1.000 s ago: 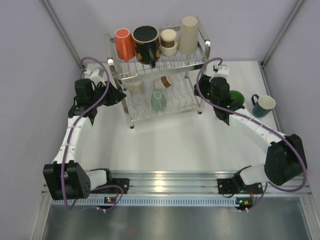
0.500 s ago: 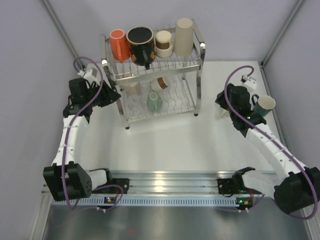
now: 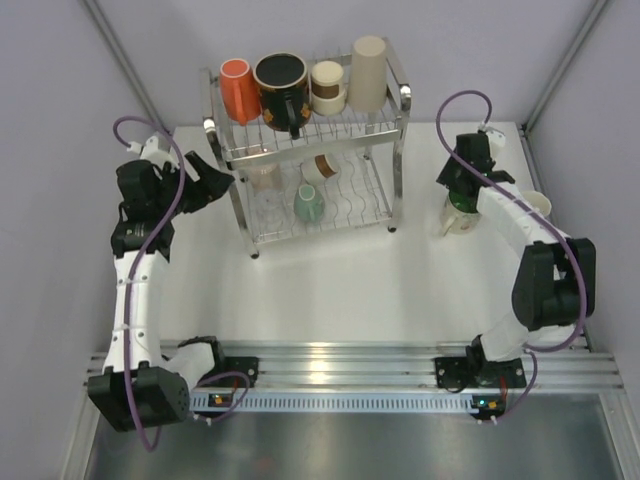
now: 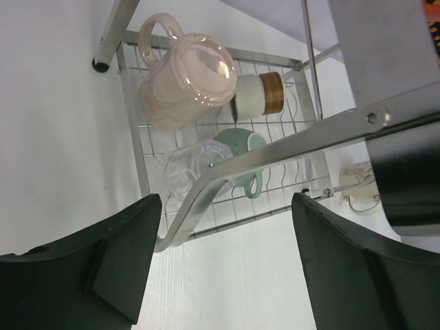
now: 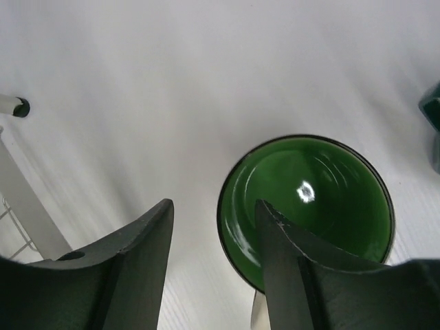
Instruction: Load the cups into the dish rack
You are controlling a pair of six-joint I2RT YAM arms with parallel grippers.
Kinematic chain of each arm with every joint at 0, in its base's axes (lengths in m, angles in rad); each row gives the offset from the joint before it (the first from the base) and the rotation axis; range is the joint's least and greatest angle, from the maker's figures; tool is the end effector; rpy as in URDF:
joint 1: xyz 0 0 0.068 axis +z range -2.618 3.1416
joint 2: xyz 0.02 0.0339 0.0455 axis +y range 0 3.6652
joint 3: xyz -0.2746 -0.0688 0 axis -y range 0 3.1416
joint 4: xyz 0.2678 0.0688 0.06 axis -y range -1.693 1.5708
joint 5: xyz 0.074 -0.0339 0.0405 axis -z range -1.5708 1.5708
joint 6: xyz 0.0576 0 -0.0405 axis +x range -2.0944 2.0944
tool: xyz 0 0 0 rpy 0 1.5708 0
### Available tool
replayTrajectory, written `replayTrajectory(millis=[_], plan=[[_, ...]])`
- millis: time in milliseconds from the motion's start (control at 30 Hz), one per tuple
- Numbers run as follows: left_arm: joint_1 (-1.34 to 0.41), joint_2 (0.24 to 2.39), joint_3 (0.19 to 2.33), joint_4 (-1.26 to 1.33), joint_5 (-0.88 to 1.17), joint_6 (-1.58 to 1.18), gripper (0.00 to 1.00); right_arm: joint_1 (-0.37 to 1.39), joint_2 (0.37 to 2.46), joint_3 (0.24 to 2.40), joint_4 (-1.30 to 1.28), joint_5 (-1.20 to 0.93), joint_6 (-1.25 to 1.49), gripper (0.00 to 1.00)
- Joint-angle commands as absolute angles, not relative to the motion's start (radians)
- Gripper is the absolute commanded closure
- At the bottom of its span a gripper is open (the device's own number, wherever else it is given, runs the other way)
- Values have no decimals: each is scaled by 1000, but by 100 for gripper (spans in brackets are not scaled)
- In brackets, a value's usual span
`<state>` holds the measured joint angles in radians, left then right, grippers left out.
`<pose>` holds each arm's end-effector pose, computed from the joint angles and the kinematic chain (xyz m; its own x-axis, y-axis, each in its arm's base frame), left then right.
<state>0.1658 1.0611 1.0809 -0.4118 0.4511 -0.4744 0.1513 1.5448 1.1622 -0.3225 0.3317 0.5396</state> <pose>0.2693 0.0196 0.3704 -0.4489 -0.4919 -0.7460 0.0492 0.8200 -0.5703 0.3800 0.0390 0.2604 -0.4969 0.4156 -0.7618 0.4173 0.8841 0.2102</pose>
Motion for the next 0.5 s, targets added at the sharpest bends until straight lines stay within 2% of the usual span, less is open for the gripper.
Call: replayTrajectory(millis=[0,133,233,333,433,467], plan=[[170,1011,1092,-390,431,-514,18,115,1643,1284,-376,292,483,48],[169,945,1068,-393,439,-551,18,103,1755,1351,-408,262,469,50],[163,924,1054,-391,510,-587,20,103,1775,1345,-428,278,475,52],[92,916,1049,-391,496,-589,21,101,1779,1322,-425,284,488,54],[-4,902,1049,-402,454,-580,21,97,1815,1336,-434,252,494,61],[-61,897,1049,-406,450,-578,21,97,1819,1338,-437,220,498,70]])
